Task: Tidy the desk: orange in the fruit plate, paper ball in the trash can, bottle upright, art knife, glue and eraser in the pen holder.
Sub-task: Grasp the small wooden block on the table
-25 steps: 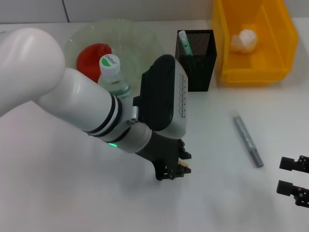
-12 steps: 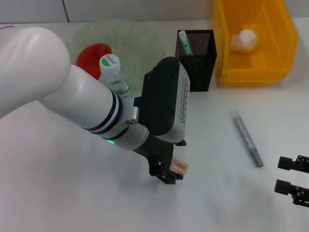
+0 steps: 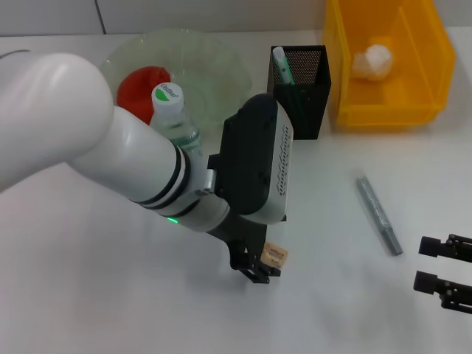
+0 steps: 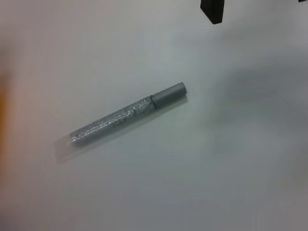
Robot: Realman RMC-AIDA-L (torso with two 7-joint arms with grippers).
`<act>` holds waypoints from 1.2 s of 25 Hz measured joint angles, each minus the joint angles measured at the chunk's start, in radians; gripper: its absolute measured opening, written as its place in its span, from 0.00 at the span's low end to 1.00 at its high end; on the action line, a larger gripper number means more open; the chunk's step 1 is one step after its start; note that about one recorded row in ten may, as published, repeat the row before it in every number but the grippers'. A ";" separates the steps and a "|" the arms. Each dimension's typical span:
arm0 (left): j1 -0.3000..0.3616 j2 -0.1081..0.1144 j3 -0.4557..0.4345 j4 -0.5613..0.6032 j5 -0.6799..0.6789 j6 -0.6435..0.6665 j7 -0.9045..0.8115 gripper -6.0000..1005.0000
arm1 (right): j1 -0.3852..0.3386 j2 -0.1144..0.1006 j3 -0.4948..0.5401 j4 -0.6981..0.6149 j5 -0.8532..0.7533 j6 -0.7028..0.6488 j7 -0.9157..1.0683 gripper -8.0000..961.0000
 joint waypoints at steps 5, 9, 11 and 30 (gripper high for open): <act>0.000 0.000 0.010 -0.004 0.000 -0.007 0.001 0.79 | 0.001 0.001 0.003 0.014 -0.001 0.014 0.000 0.68; -0.003 0.000 0.015 -0.010 -0.001 -0.011 0.001 0.67 | 0.002 0.001 0.003 0.014 -0.001 0.014 0.000 0.68; -0.003 0.000 0.016 -0.010 -0.005 -0.011 0.001 0.59 | 0.002 0.001 0.003 0.014 -0.001 0.014 0.000 0.68; -0.009 0.000 0.039 -0.035 -0.008 -0.035 0.002 0.44 | 0.005 0.003 0.000 0.015 -0.001 0.027 0.000 0.68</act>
